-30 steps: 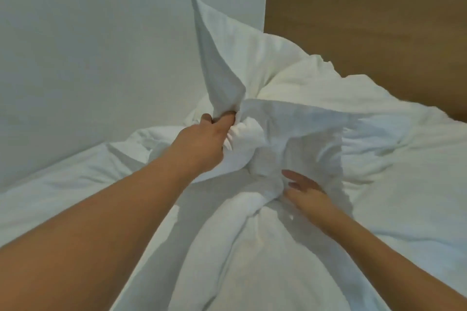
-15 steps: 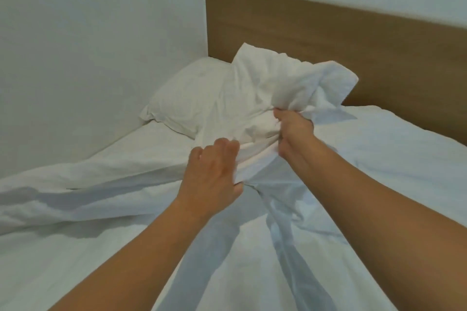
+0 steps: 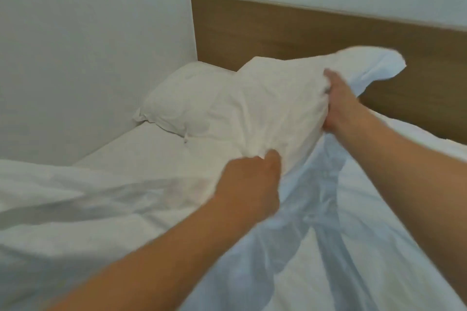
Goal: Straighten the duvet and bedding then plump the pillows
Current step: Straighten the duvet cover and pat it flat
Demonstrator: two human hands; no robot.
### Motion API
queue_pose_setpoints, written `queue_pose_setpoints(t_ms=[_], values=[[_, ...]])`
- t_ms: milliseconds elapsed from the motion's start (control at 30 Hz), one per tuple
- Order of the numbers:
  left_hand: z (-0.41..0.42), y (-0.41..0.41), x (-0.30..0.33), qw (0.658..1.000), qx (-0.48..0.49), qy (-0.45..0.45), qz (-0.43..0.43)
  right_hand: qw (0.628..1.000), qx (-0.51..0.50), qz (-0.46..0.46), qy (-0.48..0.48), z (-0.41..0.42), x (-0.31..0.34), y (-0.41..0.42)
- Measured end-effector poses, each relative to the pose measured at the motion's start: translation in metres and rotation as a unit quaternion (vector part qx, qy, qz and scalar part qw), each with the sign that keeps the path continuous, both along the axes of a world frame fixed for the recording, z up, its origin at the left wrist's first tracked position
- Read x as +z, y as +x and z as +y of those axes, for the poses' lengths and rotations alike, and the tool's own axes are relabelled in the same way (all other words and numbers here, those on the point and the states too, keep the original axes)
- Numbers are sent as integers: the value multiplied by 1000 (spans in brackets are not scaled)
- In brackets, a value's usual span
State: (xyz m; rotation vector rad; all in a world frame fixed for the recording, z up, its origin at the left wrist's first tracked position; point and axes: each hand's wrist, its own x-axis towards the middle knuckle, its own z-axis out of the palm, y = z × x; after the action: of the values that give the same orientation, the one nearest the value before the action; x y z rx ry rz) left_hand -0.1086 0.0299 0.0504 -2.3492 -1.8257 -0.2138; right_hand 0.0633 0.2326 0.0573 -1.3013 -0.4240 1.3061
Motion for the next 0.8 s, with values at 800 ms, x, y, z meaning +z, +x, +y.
queue_pose_setpoints(t_ms=[800], values=[[-244, 39, -49, 944, 311, -33, 101, 991, 18, 96, 88, -229, 2, 111]])
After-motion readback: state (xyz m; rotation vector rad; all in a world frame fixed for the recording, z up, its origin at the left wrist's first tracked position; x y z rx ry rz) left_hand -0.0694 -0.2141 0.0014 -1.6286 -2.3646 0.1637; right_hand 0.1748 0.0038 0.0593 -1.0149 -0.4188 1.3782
